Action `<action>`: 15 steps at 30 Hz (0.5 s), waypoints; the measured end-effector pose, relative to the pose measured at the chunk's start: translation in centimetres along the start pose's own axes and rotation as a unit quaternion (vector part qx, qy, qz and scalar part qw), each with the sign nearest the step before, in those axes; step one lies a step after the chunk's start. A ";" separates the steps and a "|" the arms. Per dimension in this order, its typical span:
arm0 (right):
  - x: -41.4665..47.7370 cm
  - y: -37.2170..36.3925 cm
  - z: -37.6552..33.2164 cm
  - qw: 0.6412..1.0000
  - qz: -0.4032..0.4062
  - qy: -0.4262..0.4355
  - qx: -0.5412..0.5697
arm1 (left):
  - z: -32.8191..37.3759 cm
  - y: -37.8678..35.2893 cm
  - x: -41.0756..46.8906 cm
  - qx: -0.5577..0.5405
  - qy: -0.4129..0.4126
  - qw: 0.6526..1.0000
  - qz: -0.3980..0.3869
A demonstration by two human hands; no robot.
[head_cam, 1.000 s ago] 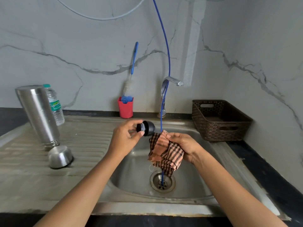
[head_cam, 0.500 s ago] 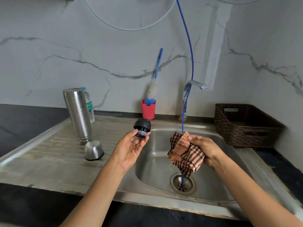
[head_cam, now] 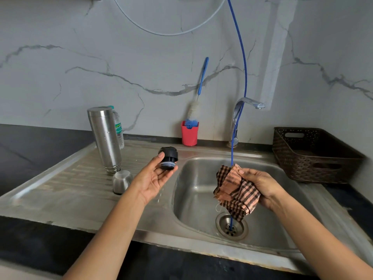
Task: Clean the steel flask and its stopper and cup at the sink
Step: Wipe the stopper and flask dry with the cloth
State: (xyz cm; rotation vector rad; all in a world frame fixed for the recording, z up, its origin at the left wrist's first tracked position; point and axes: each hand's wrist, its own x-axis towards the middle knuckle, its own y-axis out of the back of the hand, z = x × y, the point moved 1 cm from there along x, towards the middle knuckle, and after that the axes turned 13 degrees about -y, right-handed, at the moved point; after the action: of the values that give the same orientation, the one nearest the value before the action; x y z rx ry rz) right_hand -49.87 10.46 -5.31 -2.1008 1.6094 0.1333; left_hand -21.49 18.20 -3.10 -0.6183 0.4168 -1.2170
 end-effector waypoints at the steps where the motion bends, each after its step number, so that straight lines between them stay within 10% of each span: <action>1: 0.0 -0.1 0.0 1.000 -0.001 -0.001 -0.001 | 0.4 0.2 0.2 0.013 -0.003 1.000 -0.001; 7: 0.0 -0.3 0.4 1.000 -0.003 0.000 -0.006 | 4.3 1.7 3.3 0.224 -0.035 0.974 -0.022; 15: 0.3 0.1 0.6 1.000 -0.001 -0.005 -0.018 | 6.0 3.9 7.9 0.600 -0.090 0.795 -0.014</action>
State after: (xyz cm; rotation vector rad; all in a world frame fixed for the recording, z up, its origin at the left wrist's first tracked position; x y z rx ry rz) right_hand -49.74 10.44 -5.94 -2.1255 1.6107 0.1737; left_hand -12.61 12.86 -0.81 0.3787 -0.5511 -1.1748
